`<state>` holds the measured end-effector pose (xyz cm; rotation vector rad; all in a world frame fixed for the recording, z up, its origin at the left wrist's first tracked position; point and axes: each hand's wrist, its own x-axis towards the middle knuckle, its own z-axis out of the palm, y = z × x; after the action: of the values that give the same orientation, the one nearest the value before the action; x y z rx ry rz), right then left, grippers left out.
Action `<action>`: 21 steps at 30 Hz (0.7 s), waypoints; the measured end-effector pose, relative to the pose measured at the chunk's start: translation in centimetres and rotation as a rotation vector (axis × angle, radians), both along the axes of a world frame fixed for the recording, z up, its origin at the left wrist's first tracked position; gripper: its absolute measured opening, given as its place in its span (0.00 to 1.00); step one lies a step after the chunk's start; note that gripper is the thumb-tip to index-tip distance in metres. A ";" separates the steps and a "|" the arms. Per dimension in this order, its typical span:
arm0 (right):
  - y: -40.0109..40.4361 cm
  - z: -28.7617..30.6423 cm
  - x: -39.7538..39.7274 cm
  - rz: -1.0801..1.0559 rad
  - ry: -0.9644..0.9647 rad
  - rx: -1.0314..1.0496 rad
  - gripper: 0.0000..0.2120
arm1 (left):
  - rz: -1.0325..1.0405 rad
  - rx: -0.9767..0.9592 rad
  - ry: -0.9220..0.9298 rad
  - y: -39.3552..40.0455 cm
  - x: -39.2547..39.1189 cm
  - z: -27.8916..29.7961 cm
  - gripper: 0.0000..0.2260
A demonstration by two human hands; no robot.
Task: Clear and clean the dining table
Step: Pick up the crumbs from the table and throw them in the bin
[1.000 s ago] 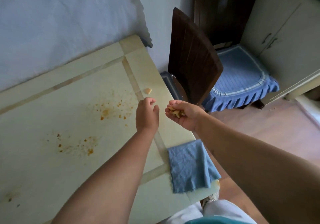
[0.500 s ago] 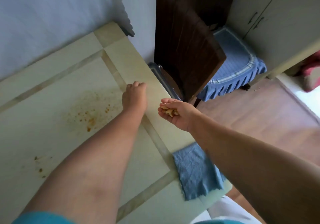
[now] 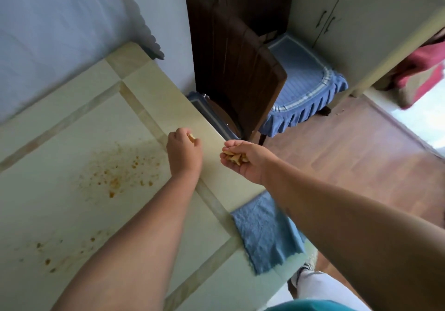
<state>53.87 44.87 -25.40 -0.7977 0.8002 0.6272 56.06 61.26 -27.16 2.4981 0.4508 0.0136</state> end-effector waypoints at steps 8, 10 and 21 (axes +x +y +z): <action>-5.4 2.0 -1.6 -0.136 -0.008 0.022 0.04 | -0.145 -0.314 -0.183 -11.5 -5.3 4.2 0.10; -7.5 2.3 -2.5 -0.175 -0.015 0.016 0.05 | -0.293 -0.281 -0.236 -14.2 -6.4 4.6 0.11; -24.8 5.5 -9.2 -0.497 -0.044 0.040 0.16 | -0.759 -0.161 -0.203 -31.5 -12.6 6.3 0.22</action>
<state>44.66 20.04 -19.93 -0.5440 0.9008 0.1806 43.50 29.71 -20.85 2.3241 -0.5651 -0.0647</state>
